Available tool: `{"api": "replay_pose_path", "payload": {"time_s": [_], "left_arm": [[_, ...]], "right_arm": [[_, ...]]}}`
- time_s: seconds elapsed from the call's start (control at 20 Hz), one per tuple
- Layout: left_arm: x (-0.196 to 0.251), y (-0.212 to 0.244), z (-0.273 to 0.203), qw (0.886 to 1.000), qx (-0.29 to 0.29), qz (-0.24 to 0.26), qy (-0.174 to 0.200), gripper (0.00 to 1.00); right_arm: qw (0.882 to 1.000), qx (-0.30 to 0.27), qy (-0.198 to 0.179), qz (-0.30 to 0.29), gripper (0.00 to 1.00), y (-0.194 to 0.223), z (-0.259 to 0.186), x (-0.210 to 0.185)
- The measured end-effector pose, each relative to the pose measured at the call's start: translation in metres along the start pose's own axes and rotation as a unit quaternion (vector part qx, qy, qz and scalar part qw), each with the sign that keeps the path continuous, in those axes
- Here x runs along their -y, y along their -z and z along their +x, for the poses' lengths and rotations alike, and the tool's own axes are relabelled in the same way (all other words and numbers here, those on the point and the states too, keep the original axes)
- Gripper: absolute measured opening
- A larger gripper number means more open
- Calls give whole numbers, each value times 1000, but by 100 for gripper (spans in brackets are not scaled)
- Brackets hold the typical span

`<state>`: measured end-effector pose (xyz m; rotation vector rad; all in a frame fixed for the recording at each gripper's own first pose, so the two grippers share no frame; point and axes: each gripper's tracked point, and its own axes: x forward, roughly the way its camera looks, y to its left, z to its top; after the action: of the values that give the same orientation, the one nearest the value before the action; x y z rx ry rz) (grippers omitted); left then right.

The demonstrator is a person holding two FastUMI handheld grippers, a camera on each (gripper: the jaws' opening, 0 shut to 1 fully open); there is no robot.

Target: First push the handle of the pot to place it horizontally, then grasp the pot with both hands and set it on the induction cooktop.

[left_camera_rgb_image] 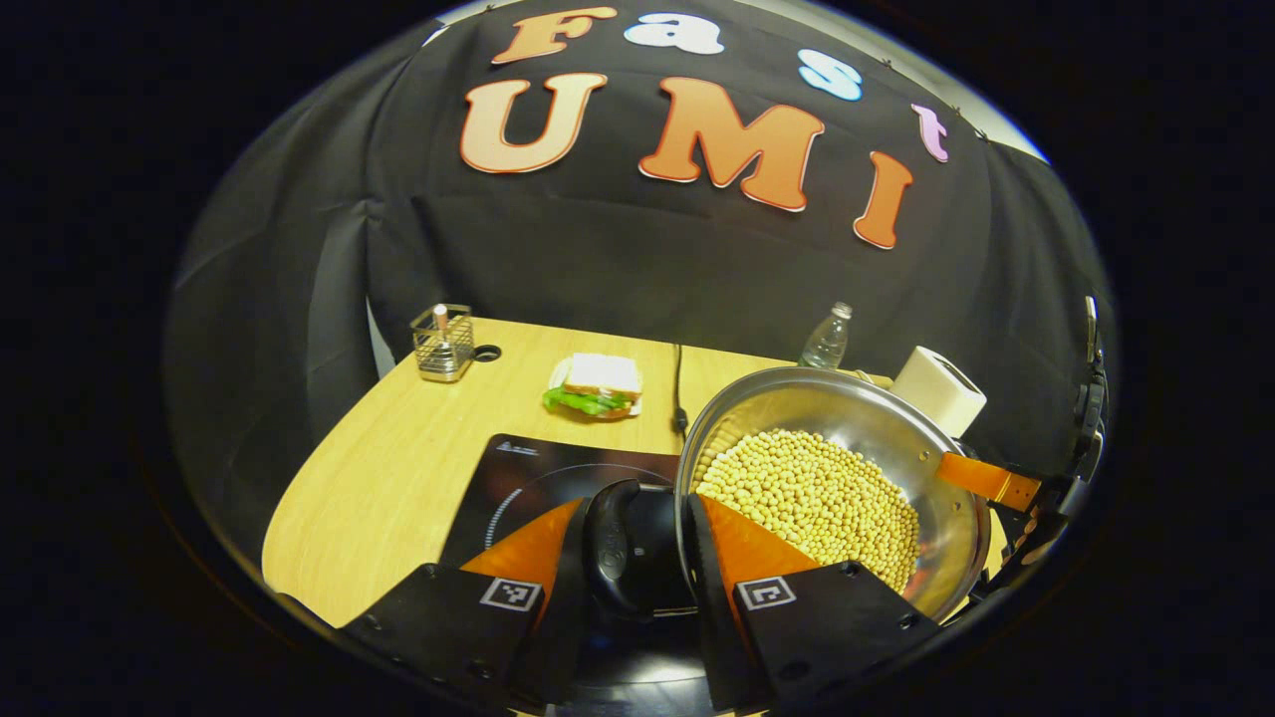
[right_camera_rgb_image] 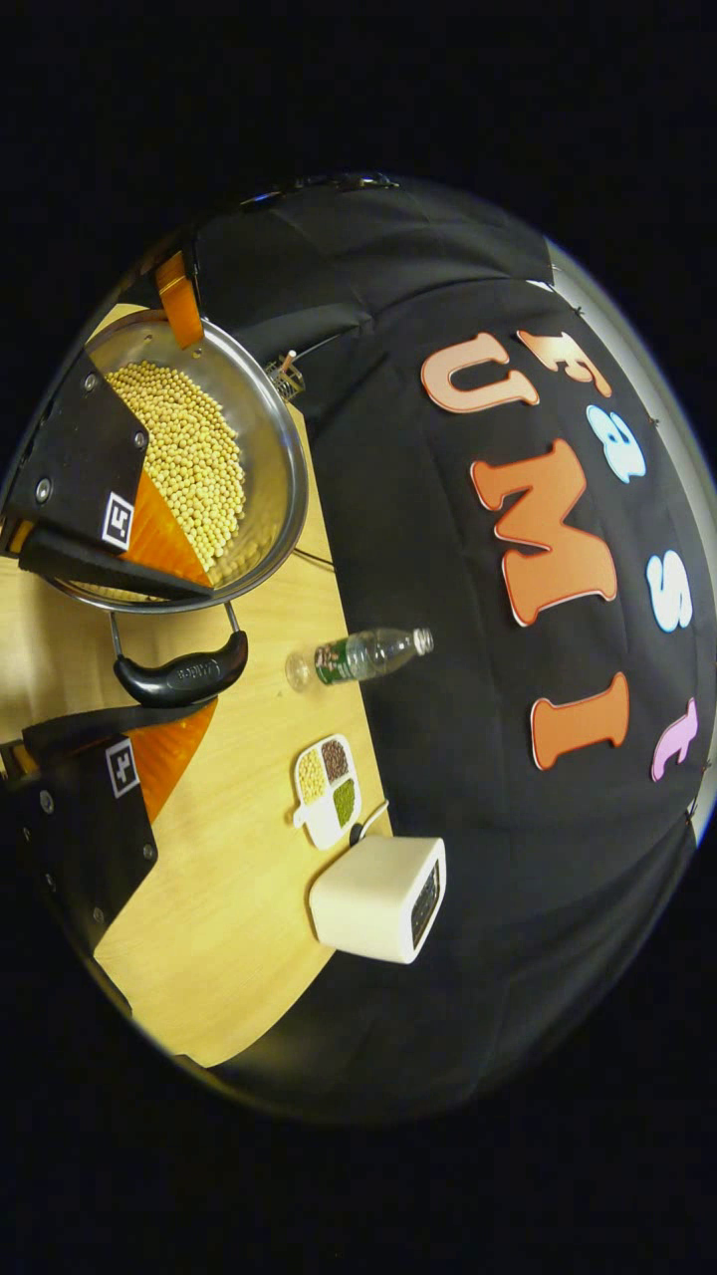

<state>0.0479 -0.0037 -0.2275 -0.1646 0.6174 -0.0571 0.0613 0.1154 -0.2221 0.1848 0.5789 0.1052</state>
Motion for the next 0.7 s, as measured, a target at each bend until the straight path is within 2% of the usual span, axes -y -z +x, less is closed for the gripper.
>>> {"api": "replay_pose_path", "payload": {"time_s": [0.05,0.1,0.15,0.35,0.4,0.45,0.7], "left_arm": [[-12,0,-3,1000,-2,-5,-4,56],[-24,1,-7,1000,-4,-10,-9,56],[-36,0,-8,1000,-6,-14,-14,56],[-80,5,-17,999,-14,-26,-31,57],[-89,6,-19,999,-15,-29,-34,57],[-98,6,-19,999,-17,-35,-36,58],[-130,20,-11,997,-29,-50,-42,57]], "right_arm": [[1000,-1,-6,-3,54,1,1,-12],[1000,-3,-13,-4,50,4,1,-23],[1000,-6,-19,-2,54,7,2,-34],[999,-20,-39,-1,54,23,9,-75],[999,-21,-42,-1,50,26,10,-84],[999,-22,-45,-1,54,29,12,-91],[998,-32,-52,-6,54,47,21,-117]]}}
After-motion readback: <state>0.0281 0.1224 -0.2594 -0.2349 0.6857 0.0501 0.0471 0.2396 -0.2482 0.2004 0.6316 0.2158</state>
